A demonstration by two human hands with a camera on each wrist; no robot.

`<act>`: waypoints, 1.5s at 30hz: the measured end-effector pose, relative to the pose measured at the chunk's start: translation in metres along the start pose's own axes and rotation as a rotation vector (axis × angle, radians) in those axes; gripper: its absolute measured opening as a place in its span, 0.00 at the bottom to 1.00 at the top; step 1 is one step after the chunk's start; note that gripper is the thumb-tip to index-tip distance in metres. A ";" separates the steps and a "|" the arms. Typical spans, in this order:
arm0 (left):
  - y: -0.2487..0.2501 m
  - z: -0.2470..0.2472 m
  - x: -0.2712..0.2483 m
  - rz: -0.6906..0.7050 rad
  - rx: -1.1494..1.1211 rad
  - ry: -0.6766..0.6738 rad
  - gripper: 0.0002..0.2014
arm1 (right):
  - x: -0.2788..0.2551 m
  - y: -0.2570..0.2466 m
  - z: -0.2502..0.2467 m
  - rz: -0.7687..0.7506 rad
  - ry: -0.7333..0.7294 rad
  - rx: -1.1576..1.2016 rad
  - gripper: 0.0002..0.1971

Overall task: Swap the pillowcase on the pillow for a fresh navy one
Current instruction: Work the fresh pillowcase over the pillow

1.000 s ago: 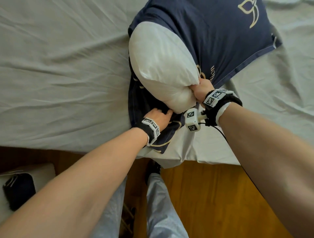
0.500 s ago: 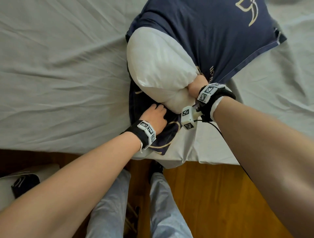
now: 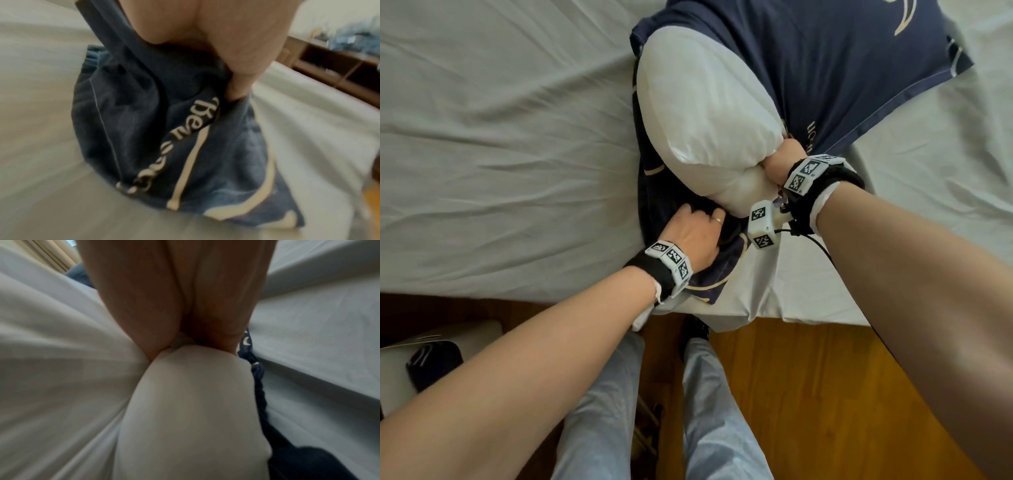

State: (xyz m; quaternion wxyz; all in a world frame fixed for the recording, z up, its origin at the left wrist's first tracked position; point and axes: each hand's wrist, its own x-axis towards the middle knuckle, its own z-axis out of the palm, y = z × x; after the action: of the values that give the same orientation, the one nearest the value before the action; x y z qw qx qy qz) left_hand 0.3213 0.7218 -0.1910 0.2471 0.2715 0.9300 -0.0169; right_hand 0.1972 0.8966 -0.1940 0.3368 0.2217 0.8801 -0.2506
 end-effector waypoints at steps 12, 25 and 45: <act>-0.040 -0.069 -0.045 -0.164 -0.152 0.208 0.31 | -0.094 -0.056 -0.036 -0.230 0.007 0.124 0.46; -0.064 -0.056 -0.087 -0.288 -0.521 -0.035 0.17 | -0.145 -0.073 0.045 -0.510 -0.419 -0.417 0.19; -0.102 -0.068 -0.125 -0.243 -0.209 0.162 0.27 | -0.170 -0.067 0.009 -0.474 -0.230 -0.463 0.19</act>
State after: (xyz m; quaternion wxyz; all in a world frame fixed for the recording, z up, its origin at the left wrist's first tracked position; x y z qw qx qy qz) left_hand 0.3300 0.5841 -0.0828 0.1946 0.1307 0.9695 0.0721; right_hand 0.2793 0.8014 -0.0608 0.4076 -0.1007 0.8969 -0.1391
